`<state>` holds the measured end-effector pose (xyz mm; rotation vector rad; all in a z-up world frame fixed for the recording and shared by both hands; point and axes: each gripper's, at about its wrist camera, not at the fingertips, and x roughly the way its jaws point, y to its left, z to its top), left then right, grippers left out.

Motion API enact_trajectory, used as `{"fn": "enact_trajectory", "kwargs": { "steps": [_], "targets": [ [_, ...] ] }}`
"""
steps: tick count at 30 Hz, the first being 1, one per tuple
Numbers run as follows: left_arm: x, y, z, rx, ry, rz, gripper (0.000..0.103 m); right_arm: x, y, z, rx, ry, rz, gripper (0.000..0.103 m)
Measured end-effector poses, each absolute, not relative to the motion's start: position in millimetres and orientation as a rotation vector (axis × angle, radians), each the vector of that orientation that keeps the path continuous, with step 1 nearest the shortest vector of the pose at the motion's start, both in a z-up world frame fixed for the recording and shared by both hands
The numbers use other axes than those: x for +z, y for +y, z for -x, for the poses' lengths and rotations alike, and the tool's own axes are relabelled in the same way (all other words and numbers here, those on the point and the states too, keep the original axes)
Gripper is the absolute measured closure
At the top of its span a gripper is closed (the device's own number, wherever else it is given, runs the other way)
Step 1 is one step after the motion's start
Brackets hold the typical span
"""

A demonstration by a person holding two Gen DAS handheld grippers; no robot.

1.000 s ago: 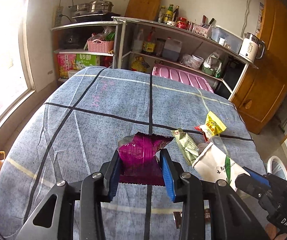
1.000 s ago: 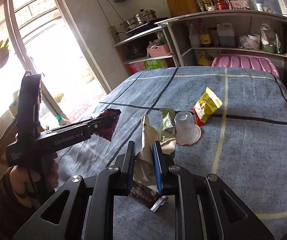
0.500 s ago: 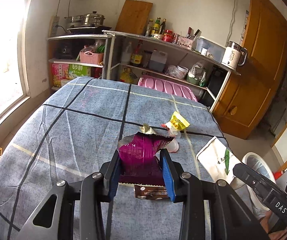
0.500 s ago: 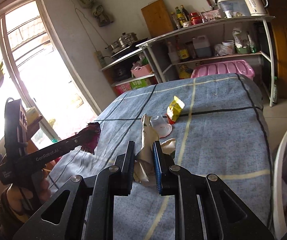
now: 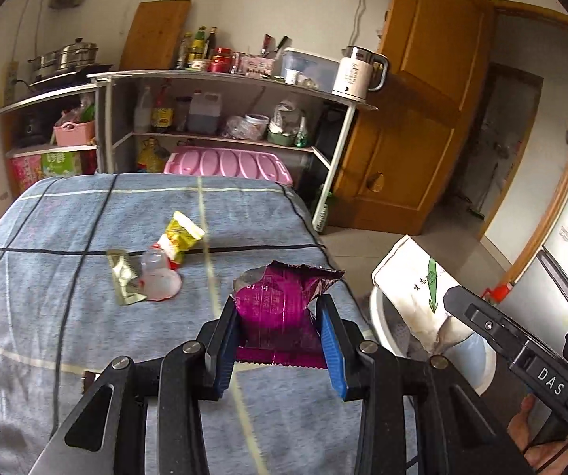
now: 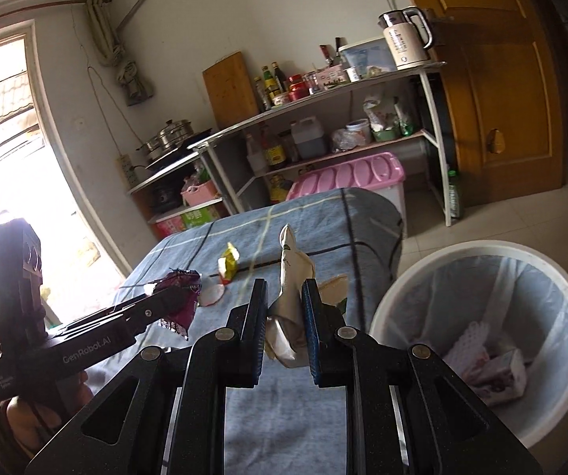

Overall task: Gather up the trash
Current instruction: 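Carry the pink wrapper and paper bag over the bin and open both tools, then move both open tools back toward the cup and wrappers on the bed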

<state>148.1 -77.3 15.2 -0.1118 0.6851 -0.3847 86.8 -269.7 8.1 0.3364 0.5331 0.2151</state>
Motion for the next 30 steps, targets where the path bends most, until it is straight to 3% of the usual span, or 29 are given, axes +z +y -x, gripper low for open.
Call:
{"fn": "enact_trajectory", "kwargs": {
  "steps": [18,22,26,30],
  "targets": [
    [-15,-238,-171,-0.654,0.811,0.01,0.064,-19,-374,-75,-0.072,0.616,-0.357,0.084],
    [-25,-255,-175,-0.66,0.837,-0.017,0.059,-28,-389,-78,-0.094,0.64,-0.391,0.083],
    [-31,-258,-175,-0.663,0.851,-0.011,0.046,-32,-398,-75,-0.122,0.641,-0.398,0.065],
    [-27,-252,-177,-0.643,0.843,-0.007,0.044,-31,-400,-74,-0.126,0.642,-0.403,0.065]
  ]
}}
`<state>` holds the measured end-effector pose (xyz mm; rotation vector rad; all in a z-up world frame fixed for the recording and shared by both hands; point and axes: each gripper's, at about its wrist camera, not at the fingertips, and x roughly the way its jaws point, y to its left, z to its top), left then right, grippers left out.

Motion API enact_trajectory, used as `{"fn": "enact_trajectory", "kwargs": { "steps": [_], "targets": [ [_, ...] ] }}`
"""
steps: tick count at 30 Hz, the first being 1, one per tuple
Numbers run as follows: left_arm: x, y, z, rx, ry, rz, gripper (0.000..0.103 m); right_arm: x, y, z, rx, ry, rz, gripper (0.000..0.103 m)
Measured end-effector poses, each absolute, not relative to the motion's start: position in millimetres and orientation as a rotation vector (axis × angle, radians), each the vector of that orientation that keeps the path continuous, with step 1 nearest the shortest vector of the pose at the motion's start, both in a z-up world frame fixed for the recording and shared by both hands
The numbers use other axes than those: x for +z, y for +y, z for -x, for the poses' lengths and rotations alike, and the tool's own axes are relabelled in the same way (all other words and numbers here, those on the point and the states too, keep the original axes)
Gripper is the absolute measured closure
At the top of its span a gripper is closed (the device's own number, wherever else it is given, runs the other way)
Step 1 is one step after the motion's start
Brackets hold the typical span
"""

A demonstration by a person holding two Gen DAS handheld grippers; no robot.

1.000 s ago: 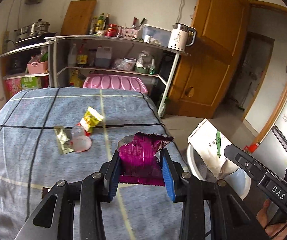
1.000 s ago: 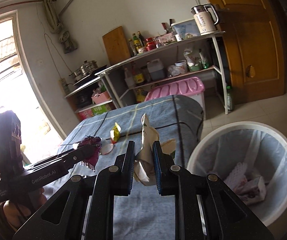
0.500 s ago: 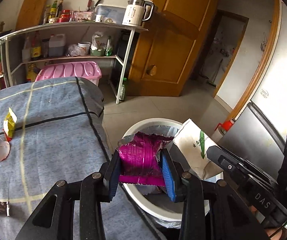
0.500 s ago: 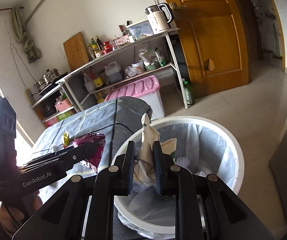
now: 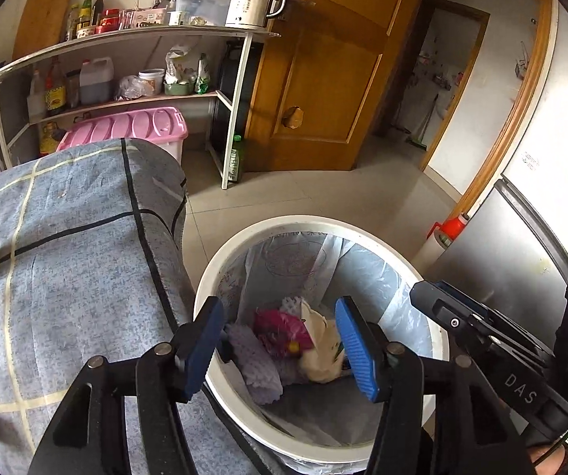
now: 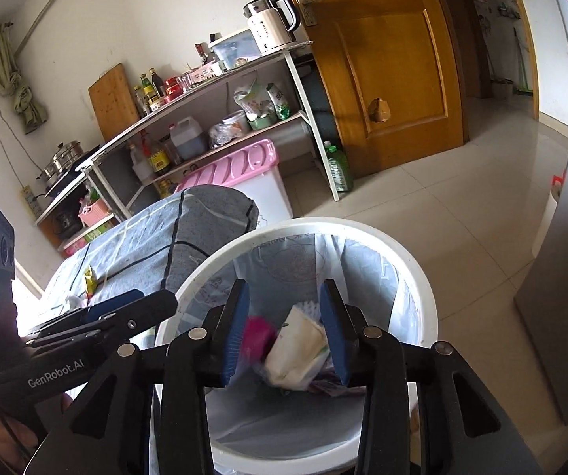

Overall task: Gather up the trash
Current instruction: 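Move both open tools back toward the cup and wrappers on the bed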

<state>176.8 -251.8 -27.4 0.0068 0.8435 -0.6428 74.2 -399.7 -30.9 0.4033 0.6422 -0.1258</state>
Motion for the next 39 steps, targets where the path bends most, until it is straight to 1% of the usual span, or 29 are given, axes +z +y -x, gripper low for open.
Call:
{"fn": "enact_trajectory", "kwargs": {
  "steps": [5,16,22,31,39],
  "targets": [
    [-16,-228,-171,-0.614,0.807,-0.003,0.044,-24,-388,-76,-0.087,0.627,-0.386,0.065],
    [5,-141,-161,-0.471,0.744,0.03,0.043,-11,-327,-89,0.025,0.605,-0.345,0.065],
    [2,-93,-152,-0.365,0.73,0.016,0.043,-11,-288,-100,0.094,0.618,-0.295,0.065],
    [-9,-13,-151,-0.223,0.75,0.111,0.043,-16,-240,-121,0.19,0.656,-0.246,0.065],
    [-13,33,-161,-0.134,0.756,0.158,0.043,-21,-199,-144,0.271,0.691,-0.193,0.065]
  ]
}}
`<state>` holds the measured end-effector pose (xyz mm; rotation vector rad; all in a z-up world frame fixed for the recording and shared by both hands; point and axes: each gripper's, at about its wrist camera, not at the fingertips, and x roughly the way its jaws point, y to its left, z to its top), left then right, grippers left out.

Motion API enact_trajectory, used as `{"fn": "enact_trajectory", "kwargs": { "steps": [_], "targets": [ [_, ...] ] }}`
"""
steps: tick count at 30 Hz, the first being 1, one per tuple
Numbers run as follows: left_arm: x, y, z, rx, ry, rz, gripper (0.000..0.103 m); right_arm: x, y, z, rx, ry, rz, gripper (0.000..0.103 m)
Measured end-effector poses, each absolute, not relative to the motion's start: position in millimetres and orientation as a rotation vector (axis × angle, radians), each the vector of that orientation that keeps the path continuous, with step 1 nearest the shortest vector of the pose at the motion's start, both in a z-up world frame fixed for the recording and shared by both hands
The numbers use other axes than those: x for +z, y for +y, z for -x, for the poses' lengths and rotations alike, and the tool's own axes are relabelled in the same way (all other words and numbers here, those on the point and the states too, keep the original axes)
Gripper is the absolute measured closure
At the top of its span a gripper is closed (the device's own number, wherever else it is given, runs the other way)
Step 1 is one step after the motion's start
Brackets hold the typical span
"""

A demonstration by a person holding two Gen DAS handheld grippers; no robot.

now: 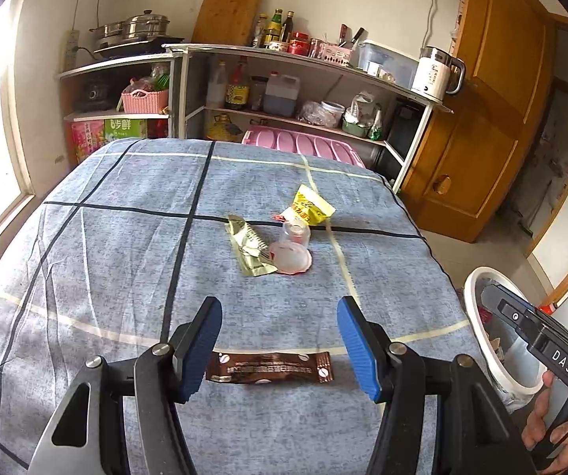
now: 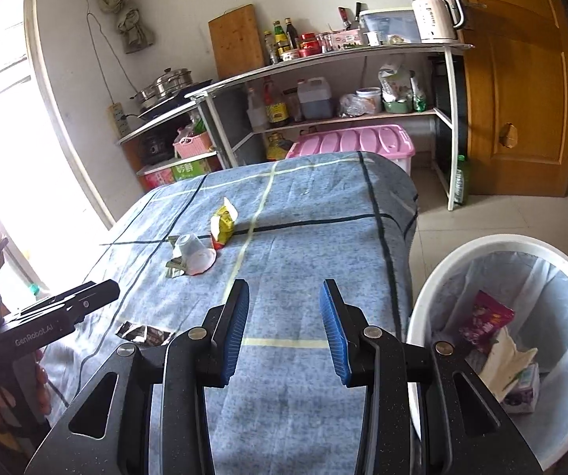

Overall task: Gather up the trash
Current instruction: 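Move both open tools back toward the cup and wrappers on the bed, then grasp the tan wrapper with the left tool while the right tool grasps the clear cup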

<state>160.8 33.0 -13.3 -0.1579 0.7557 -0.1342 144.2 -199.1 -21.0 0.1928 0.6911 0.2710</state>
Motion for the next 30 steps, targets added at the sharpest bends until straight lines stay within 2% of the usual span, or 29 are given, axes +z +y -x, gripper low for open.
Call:
{"fn": "enact_trajectory", "kwargs": {
  "steps": [16,30],
  "targets": [
    [-34,74,-211,-0.111,0.81,0.201,0.043,-46,-118,-232,0.448,0.826,-0.15,0.064],
    [-48,98,-234,-0.076,0.836,0.231,0.043,-61,-67,-268,0.52,0.847,-0.067,0.064]
  ]
}}
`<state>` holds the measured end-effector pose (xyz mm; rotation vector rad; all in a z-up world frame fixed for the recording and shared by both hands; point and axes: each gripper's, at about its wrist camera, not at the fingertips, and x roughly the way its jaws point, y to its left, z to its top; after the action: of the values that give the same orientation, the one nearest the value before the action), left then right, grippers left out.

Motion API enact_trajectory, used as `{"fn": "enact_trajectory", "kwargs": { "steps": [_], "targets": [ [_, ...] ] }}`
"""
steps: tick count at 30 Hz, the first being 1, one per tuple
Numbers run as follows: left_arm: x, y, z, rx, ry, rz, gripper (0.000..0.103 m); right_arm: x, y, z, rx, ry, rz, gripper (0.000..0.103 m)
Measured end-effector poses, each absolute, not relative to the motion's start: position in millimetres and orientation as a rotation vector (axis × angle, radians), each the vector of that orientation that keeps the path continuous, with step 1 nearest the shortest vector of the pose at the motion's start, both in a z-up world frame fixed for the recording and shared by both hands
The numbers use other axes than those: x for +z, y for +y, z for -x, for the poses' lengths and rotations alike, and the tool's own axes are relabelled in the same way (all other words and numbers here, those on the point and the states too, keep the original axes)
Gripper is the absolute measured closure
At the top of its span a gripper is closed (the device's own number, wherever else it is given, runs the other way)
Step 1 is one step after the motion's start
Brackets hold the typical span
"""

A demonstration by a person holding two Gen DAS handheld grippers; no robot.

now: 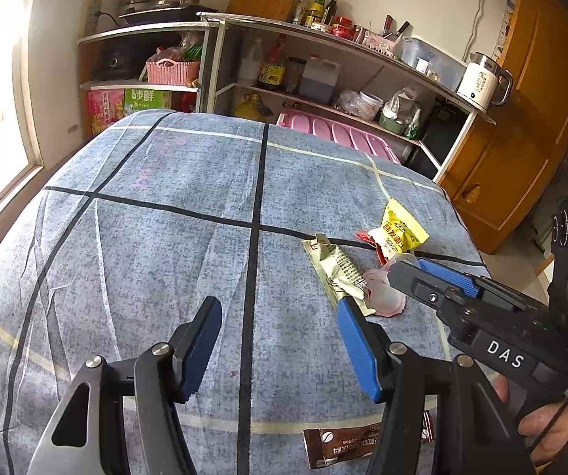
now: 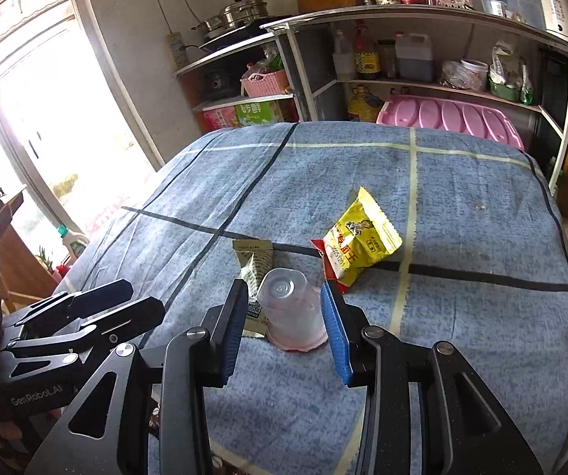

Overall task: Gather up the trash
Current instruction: 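Grasp the tan wrapper with the left tool while the right tool grasps the clear cup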

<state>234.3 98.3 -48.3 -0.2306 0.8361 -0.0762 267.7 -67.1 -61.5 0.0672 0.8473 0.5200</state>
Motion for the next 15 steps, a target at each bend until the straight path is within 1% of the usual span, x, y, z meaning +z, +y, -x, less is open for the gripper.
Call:
{"fn": "enact_trajectory", "kwargs": {
  "steps": [4,6,15],
  "targets": [
    [-52,99,-237,-0.074,0.843,0.232,0.043,-65,-72,-271,0.509,0.843,-0.085,0.064],
    [-53,96,-239,-0.079,0.847,0.226,0.043,-66,-74,-271,0.489,0.837,-0.077,0.072],
    [-54,78,-259,-0.127,0.869,0.242,0.043,-64,-105,-267,0.404,0.844,-0.147,0.072]
  ]
}}
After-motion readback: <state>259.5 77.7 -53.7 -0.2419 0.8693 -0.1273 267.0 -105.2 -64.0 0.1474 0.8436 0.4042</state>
